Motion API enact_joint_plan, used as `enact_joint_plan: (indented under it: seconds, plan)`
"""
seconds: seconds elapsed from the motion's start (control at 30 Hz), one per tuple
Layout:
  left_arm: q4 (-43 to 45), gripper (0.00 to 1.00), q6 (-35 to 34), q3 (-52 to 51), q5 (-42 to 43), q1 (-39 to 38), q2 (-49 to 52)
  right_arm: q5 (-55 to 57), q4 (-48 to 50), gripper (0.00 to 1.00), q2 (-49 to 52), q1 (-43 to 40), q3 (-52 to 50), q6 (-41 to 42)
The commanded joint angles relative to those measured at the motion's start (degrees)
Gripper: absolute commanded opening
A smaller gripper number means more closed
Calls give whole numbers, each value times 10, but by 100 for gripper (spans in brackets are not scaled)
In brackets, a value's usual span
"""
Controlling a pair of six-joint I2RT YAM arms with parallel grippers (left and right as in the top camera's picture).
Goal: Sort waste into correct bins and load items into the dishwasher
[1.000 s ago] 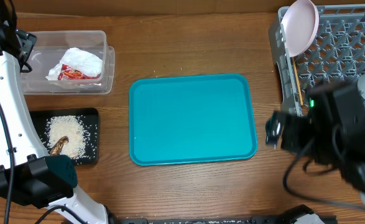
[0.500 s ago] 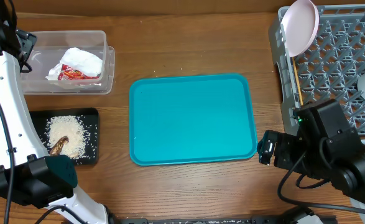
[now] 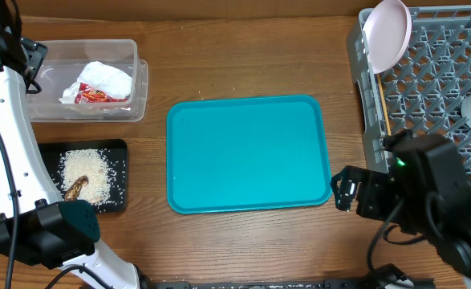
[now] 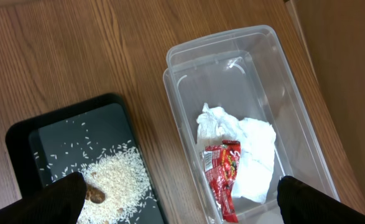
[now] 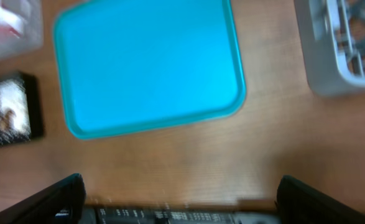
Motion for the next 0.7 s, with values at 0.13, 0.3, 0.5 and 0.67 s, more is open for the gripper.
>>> enact_joint_plan:
  seconds: [0.13,0.3,0.5,0.67]
  plan:
    - [1,100,0,2,-11,-2,2,-3,129,100,-150,-80,-114,-82]
    - [1,100,0,2,-11,-2,2,-32,260,100,-266,-143,-229,-148]
    - [1,100,0,2,-11,-2,2,-31,399,100,-384,-200,-363,-153]
    - [1,100,0,2,-11,-2,2,-30,527,100,-446,-228,-486,-154]
